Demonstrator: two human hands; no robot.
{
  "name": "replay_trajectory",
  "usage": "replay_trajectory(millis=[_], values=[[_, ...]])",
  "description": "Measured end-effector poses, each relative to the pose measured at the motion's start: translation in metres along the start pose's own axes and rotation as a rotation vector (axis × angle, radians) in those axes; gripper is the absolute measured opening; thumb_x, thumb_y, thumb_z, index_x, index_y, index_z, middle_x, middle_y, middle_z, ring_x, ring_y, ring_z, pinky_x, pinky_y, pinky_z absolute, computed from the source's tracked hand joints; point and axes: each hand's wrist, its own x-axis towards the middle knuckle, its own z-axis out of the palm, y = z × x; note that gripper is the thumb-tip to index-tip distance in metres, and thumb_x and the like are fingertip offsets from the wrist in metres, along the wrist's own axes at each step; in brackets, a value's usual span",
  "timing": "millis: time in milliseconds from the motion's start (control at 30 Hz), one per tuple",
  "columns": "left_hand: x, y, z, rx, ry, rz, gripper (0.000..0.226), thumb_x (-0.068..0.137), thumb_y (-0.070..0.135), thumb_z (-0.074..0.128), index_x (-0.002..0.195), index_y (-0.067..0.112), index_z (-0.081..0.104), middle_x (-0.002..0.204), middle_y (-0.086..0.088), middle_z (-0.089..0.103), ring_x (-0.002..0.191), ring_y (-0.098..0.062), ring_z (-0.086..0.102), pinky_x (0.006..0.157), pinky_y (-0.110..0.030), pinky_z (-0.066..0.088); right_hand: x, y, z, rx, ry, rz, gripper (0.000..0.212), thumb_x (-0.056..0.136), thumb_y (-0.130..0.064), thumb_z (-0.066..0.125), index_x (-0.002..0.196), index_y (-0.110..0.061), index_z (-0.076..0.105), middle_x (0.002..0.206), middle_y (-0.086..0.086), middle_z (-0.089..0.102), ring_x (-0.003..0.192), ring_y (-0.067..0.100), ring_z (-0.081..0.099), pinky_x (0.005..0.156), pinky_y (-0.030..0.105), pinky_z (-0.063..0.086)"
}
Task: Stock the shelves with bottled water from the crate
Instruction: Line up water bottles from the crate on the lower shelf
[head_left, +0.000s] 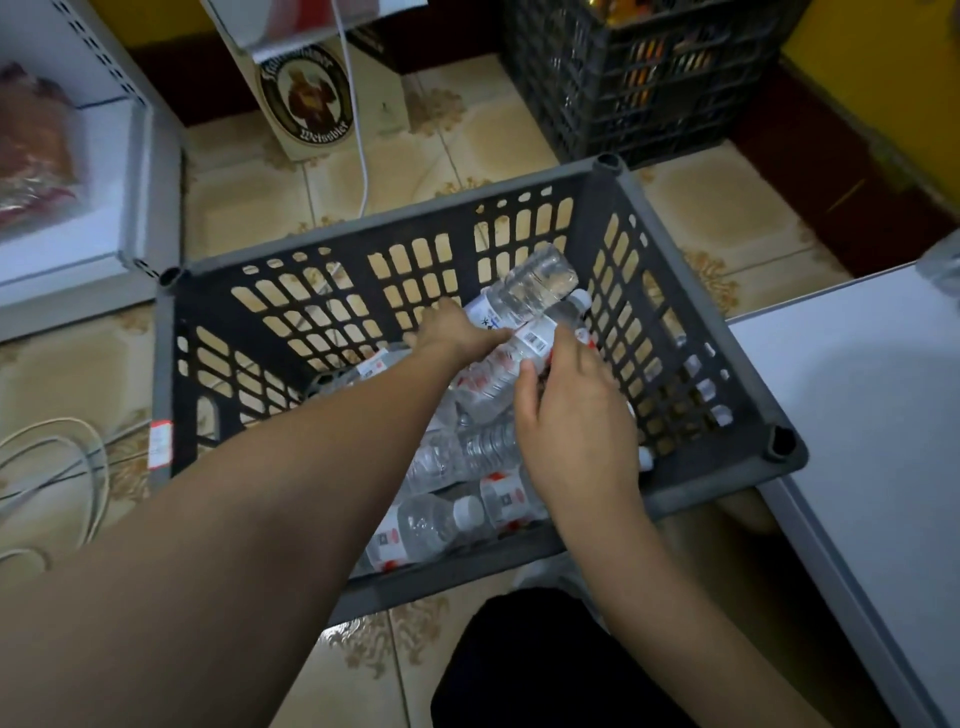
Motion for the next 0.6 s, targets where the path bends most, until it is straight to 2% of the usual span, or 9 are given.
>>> replay_trajectory(millis=[133, 167, 233, 300, 367, 433, 500, 533, 600], values=[[0.001, 0.002, -0.009, 0.147, -0.140, 0.051, 0.112, 0.050, 0.089, 0.063, 0.130, 0.013, 0.051, 0.128, -0.010, 0.057, 0.115, -0.030, 0.055, 0.095, -0.045, 0.049, 0.004, 0.000, 0.004, -0.027, -0.023, -0.002, 0.057, 0.102, -0.038, 0.036, 0.149, -0.007, 0.029, 0.147, 0.011, 0.044, 0.137, 0.024, 0.040, 0.109, 0.037, 0.038], [0.000, 0.002, -0.011, 0.121, -0.137, 0.071, 0.106, 0.051, 0.084, 0.068, 0.127, 0.012, 0.052, 0.123, -0.010, 0.059, 0.111, -0.028, 0.057, 0.091, -0.043, 0.051, 0.005, 0.000, 0.004, -0.034, -0.027, 0.000, 0.057, 0.102, -0.037, 0.036, 0.149, -0.007, 0.029, 0.147, 0.011, 0.044, 0.138, 0.024, 0.038, 0.111, 0.037, 0.036], [-0.002, 0.002, -0.014, 0.037, -0.076, 0.125, 0.084, 0.058, 0.067, 0.080, 0.113, 0.009, 0.052, 0.106, -0.008, 0.064, 0.091, -0.023, 0.062, 0.070, -0.036, 0.052, 0.006, 0.000, 0.006, -0.051, -0.037, 0.010, 0.057, 0.102, -0.037, 0.036, 0.149, -0.006, 0.029, 0.148, 0.013, 0.043, 0.139, 0.025, 0.037, 0.114, 0.037, 0.033], [-0.007, 0.004, -0.021, 0.022, 0.026, 0.204, 0.069, 0.068, 0.052, 0.081, 0.111, 0.009, 0.049, 0.097, -0.006, 0.062, 0.083, -0.021, 0.060, 0.058, -0.031, 0.042, 0.006, 0.001, 0.007, -0.063, -0.046, 0.030, 0.057, 0.102, -0.036, 0.036, 0.149, -0.005, 0.030, 0.148, 0.014, 0.043, 0.139, 0.027, 0.037, 0.116, 0.040, 0.031], [-0.011, 0.004, -0.037, 0.024, 0.039, 0.223, 0.071, 0.073, 0.046, 0.079, 0.125, 0.010, 0.046, 0.109, -0.008, 0.063, 0.096, -0.025, 0.062, 0.069, -0.032, 0.047, 0.006, 0.000, 0.007, -0.071, -0.058, 0.041, 0.056, 0.101, -0.036, 0.036, 0.148, -0.005, 0.032, 0.146, 0.014, 0.045, 0.137, 0.027, 0.039, 0.114, 0.045, 0.033], [-0.015, 0.003, -0.052, 0.000, -0.260, 0.191, 0.082, 0.078, 0.045, 0.076, 0.143, 0.013, 0.037, 0.136, -0.012, 0.054, 0.120, -0.029, 0.055, 0.097, -0.040, 0.045, 0.004, -0.001, 0.004, -0.078, -0.068, 0.054, 0.057, 0.101, -0.037, 0.035, 0.148, -0.006, 0.031, 0.147, 0.014, 0.044, 0.137, 0.027, 0.040, 0.113, 0.047, 0.034], [-0.024, 0.001, -0.056, -0.020, -0.530, 0.145, 0.081, 0.082, 0.037, 0.075, 0.148, 0.020, 0.031, 0.144, -0.012, 0.045, 0.132, -0.032, 0.044, 0.110, -0.046, 0.032, 0.002, -0.001, 0.002, -0.072, -0.070, 0.066, 0.057, 0.101, -0.038, 0.035, 0.148, -0.006, 0.031, 0.148, 0.014, 0.042, 0.137, 0.027, 0.040, 0.112, 0.047, 0.035], [-0.026, 0.000, -0.052, 0.006, -0.510, 0.135, 0.083, 0.081, 0.036, 0.076, 0.148, 0.024, 0.029, 0.144, -0.014, 0.041, 0.134, -0.035, 0.040, 0.111, -0.048, 0.030, 0.001, -0.001, 0.001, -0.066, -0.067, 0.067, 0.056, 0.101, -0.038, 0.036, 0.147, -0.006, 0.033, 0.147, 0.014, 0.043, 0.135, 0.027, 0.042, 0.111, 0.048, 0.036], [-0.029, -0.002, -0.041, 0.111, -0.306, 0.114, 0.091, 0.074, 0.047, 0.078, 0.147, 0.031, 0.027, 0.145, -0.015, 0.034, 0.134, -0.038, 0.035, 0.110, -0.052, 0.029, 0.000, 0.000, 0.001, -0.059, -0.060, 0.069, 0.054, 0.101, -0.037, 0.038, 0.144, -0.005, 0.036, 0.143, 0.014, 0.047, 0.131, 0.028, 0.045, 0.108, 0.048, 0.038]])
